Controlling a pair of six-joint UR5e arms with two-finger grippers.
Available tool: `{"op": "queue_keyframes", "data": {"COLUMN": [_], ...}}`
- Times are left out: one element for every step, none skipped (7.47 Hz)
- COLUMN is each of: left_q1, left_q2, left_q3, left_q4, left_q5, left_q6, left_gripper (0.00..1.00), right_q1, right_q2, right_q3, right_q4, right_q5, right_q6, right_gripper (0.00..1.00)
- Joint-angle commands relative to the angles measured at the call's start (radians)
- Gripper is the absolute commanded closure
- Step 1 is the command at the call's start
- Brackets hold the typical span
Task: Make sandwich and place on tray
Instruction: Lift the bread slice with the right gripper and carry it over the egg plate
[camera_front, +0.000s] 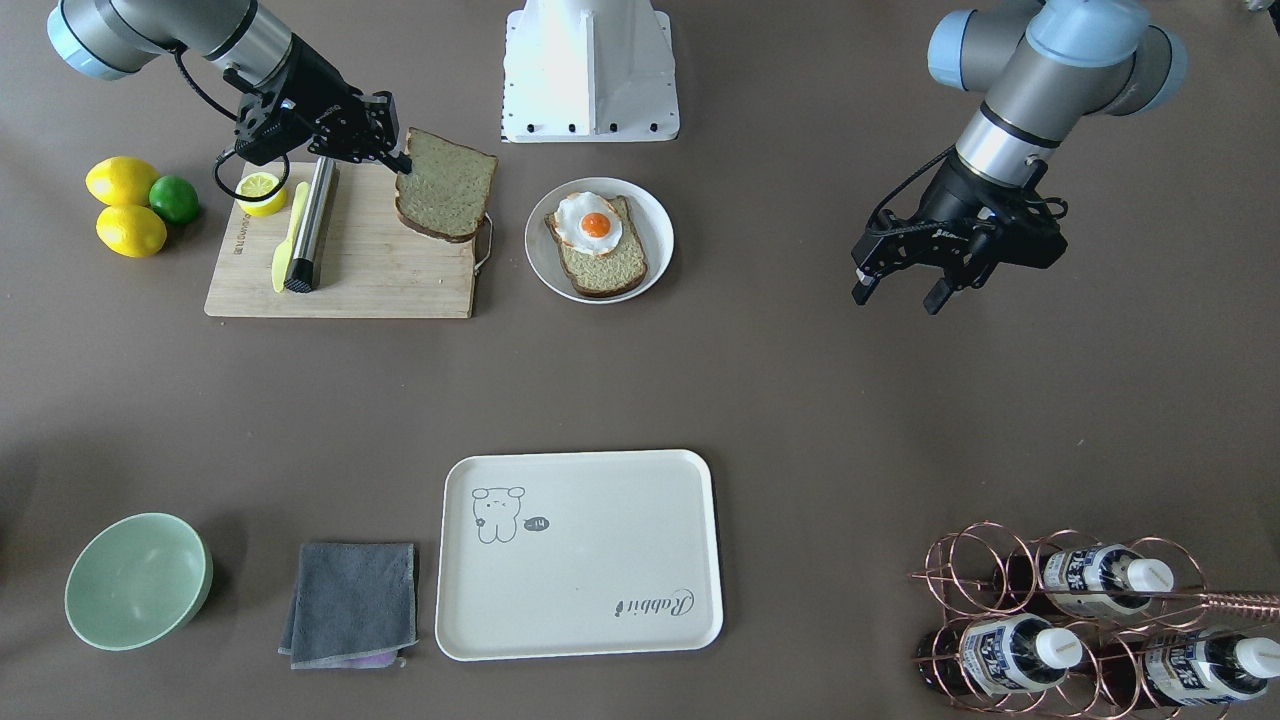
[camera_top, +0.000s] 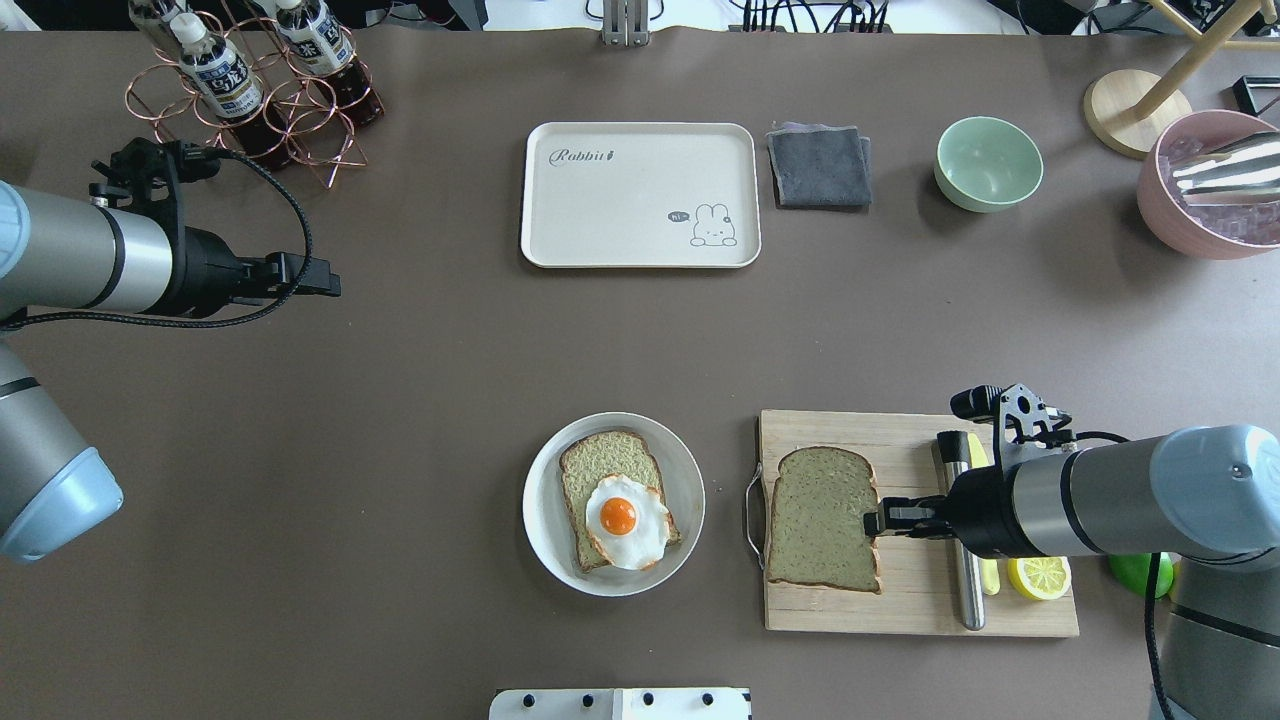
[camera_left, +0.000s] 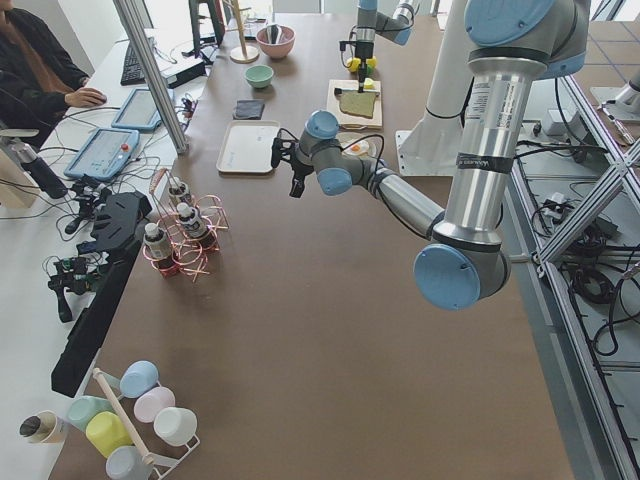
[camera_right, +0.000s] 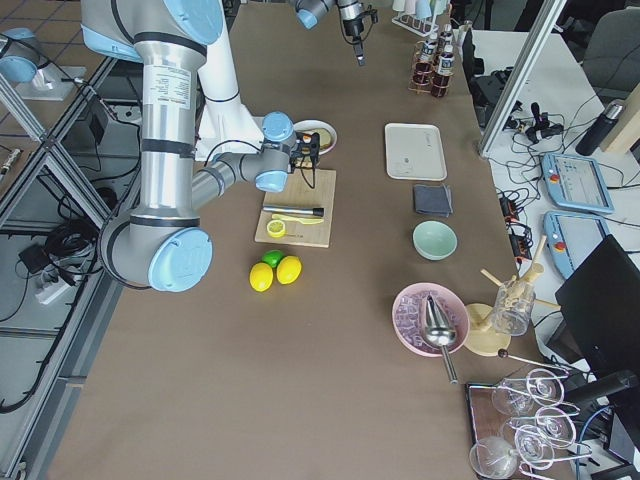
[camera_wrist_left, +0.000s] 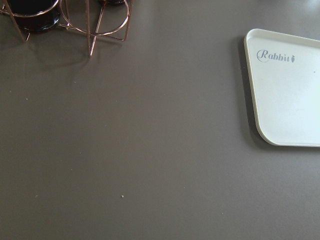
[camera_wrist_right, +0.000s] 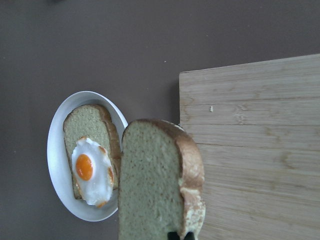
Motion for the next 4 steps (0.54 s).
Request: {"op": "queue_keyframes", "data": {"left_q1": [-0.001, -0.001, -0.001, -0.001], "left_q2": [0.0, 0.002, 0.002, 0.002], "left_q3": [0.004, 0.004, 0.004, 0.004], "left_q4": [0.0, 0.0, 0.0, -0.002], "left_q5": [-0.001, -0.001, -0.001, -0.001], "left_q6": [0.0, 0.0, 0.0, 0.0], "left_gripper": [0.02, 0.02, 0.02, 0.02], "right_q1": [0.001, -0.007, -0.051, -0.109], "right_q2": [0.102, 0.163, 0.182, 0.211], "right_q3": [-0.098, -0.134, -0.139, -0.151], "right_q4": [0.181, 0.183, 0.183, 0.181], "right_q5": [0.009, -0.003, -0.055, -0.113], "right_q6": [0.142, 0.165, 0.168, 0.168], "right_gripper": [1.0, 1.0, 1.0, 1.0]}}
